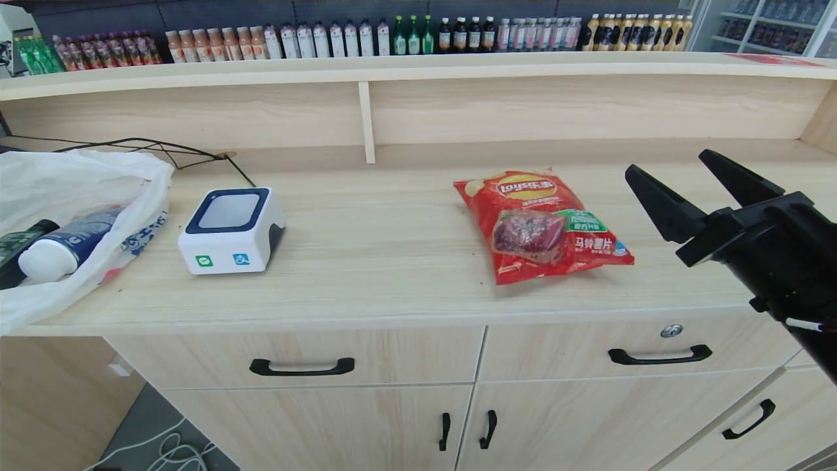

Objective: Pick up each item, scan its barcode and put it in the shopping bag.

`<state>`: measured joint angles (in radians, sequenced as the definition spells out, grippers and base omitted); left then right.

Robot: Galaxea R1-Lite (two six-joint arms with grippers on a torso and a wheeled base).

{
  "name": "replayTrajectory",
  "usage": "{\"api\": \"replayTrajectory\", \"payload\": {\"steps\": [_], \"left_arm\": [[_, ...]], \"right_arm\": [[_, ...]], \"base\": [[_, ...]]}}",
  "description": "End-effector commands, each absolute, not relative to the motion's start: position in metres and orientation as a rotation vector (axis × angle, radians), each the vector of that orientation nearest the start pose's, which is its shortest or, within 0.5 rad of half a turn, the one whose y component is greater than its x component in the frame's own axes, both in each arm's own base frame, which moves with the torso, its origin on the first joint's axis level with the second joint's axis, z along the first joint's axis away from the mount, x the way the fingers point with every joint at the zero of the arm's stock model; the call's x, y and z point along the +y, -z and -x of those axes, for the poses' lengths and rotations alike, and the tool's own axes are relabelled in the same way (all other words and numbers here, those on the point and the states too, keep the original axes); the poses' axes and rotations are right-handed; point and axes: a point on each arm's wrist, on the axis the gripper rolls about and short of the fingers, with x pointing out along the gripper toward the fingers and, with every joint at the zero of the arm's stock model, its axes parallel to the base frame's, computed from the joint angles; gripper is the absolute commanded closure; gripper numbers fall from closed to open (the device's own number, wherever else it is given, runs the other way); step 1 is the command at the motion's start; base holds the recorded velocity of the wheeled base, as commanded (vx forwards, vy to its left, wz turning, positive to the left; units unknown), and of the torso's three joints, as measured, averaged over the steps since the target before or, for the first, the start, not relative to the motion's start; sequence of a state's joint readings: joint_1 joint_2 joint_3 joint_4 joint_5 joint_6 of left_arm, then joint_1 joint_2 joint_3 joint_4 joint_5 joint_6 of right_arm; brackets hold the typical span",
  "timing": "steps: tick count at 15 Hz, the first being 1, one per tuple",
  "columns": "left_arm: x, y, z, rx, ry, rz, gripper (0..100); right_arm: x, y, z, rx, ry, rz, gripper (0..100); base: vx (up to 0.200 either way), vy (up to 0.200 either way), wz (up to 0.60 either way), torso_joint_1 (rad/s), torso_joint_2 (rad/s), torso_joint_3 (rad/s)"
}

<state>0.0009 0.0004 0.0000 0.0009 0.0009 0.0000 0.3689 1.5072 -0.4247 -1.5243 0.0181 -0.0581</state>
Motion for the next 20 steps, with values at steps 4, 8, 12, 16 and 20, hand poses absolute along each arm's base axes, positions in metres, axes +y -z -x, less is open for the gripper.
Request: {"api": "replayTrajectory", "payload": {"steps": [4,8,12,16,20], "left_arm": [[0.0,-0.075,0.023,0.002,-0.002,0.0,0],[0.0,-0.075,0.023,0.002,-0.002,0.0,0],[0.0,-0.075,0.023,0.002,-0.002,0.0,0],[0.0,-0.075,0.023,0.002,-0.002,0.0,0],[0.0,-0.075,0.023,0.002,-0.002,0.0,0]], "right_arm": [[0.1,-0.23,-0.199,-0.455,-0.446,-0.02,0],[0.111,-0.252,-0.188,-0.338,-0.501,-0.023,0],[0.108,-0.29,-0.167,-0.011,-0.559,-0.034,0],[0.117,-0.309,-0.176,0.173,-0.557,-0.028,0],[0.146,-0.316,-0.215,0.195,-0.56,-0.043,0]], "base": [[0.0,0.0,0.0,0.0,0.0,0.0],[0.0,0.0,0.0,0.0,0.0,0.0],[0.0,0.0,0.0,0.0,0.0,0.0],[0.0,0.0,0.0,0.0,0.0,0.0],[0.0,0.0,0.0,0.0,0.0,0.0]]}}
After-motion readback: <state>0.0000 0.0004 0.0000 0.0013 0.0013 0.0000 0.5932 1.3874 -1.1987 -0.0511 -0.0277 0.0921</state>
